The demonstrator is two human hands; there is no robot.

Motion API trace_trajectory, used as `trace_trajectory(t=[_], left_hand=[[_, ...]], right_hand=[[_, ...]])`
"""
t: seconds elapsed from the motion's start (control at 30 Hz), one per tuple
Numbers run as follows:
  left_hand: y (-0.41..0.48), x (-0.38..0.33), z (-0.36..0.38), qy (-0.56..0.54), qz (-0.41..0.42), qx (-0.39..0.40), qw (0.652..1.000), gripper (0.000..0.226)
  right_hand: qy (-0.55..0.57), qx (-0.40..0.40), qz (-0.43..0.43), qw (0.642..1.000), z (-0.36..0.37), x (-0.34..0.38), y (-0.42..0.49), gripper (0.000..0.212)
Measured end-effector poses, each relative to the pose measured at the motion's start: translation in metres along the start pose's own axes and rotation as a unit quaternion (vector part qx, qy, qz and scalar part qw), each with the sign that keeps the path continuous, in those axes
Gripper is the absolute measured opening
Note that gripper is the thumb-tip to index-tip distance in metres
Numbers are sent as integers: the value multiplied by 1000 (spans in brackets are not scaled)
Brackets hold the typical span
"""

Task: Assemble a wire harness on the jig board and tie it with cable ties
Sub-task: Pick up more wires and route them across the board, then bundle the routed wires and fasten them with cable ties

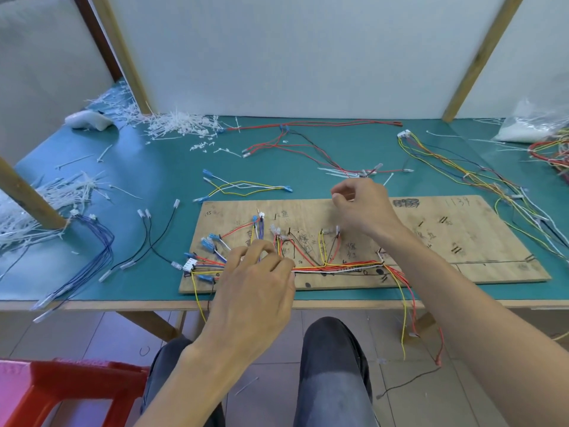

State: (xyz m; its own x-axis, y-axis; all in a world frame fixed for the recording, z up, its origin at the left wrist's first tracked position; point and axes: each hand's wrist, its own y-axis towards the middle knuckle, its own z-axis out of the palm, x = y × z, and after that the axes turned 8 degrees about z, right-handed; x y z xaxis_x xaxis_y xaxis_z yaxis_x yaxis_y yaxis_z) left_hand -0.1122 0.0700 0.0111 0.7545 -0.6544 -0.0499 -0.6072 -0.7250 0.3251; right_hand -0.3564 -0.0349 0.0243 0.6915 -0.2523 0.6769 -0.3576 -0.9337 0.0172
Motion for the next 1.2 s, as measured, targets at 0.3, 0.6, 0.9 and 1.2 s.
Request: trace_trajectory(t=[0.3, 0.6, 0.9, 1.2], left_hand=[[-2, 3, 4, -2, 7, -17, 1000, 22], [-5, 7, 8, -17, 15, -27, 999, 19], [-4, 9, 15, -15, 29, -54, 998, 25], [-2, 10, 19, -17, 42, -79, 996, 25]], right_hand=[[-158, -76, -6, 984, -22, -35, 30, 43], [-293, -39, -61, 953, -58, -56, 76, 38], [-352, -20, -63, 934, -64, -76, 105, 12], [-376, 58, -164, 910, -65, -93, 119, 18]])
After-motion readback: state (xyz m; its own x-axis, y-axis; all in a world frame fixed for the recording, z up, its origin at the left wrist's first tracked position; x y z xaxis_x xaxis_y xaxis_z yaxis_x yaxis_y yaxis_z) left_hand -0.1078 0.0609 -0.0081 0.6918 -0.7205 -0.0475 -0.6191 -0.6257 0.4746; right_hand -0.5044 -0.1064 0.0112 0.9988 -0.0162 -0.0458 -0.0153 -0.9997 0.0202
